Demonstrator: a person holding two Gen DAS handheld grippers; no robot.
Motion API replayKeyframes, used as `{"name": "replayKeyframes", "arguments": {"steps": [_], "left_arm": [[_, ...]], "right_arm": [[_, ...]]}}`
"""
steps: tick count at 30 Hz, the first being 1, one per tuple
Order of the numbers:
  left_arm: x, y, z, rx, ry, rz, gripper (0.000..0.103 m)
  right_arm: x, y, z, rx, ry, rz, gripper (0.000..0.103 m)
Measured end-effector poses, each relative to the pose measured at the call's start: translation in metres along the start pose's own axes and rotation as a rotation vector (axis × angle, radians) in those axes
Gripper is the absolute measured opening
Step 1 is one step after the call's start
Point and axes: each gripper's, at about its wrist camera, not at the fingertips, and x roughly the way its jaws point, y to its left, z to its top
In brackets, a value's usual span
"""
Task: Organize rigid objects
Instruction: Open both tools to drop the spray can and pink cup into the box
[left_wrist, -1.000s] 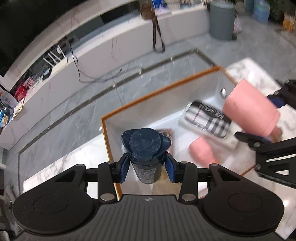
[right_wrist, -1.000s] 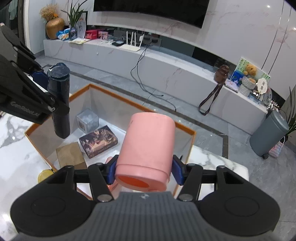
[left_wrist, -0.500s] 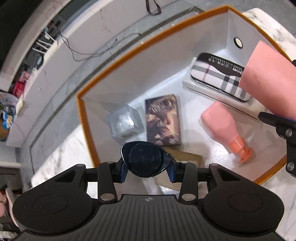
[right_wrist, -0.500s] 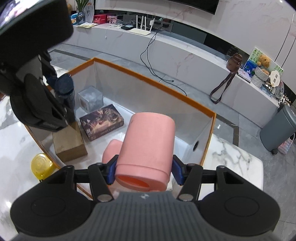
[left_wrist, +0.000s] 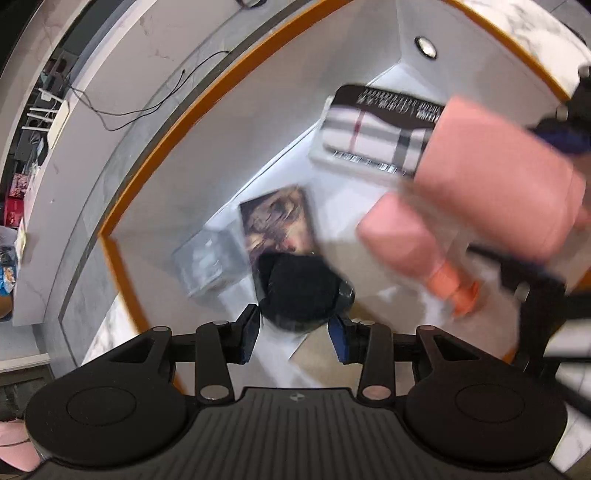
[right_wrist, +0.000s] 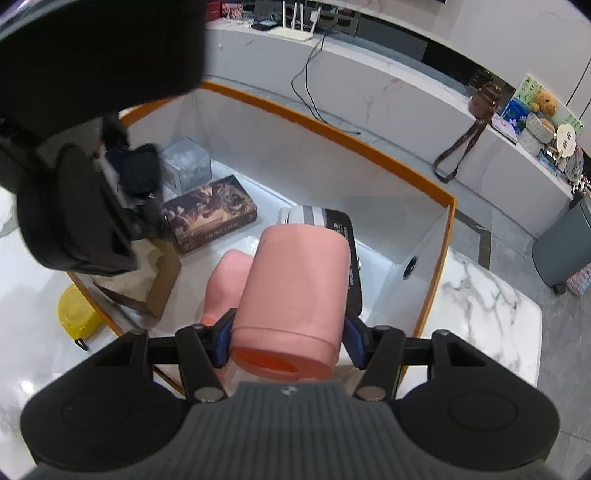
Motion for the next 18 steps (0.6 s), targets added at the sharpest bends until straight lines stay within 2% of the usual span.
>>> {"name": "replayKeyframes", "arguments": {"steps": [6, 9, 13, 18], "left_arm": [[0.014, -0.016, 0.009, 0.0, 0.003, -0.026, 0.05], [0.018, -0.013, 0.009, -0.011, 0.001, -0.03, 0.062], [0.019, -0.004, 0.006, -0.037, -0.007, -0.067, 0.075], [0.009, 0.001, 0.003, -0.041, -0.033, -0.066, 0.075]], "right_arm": [[0.006, -0.007, 0.0, 0.046, 0.012, 0.007, 0.056], [0.008, -0.007, -0.001, 0.035, -0.003, 0.006, 0.057], [0.008, -0.009, -0.002, 0.045, -0.018, 0.015, 0.066], [0.005, -0.006, -0.003, 0.055, -0.015, 0.017, 0.067]]}}
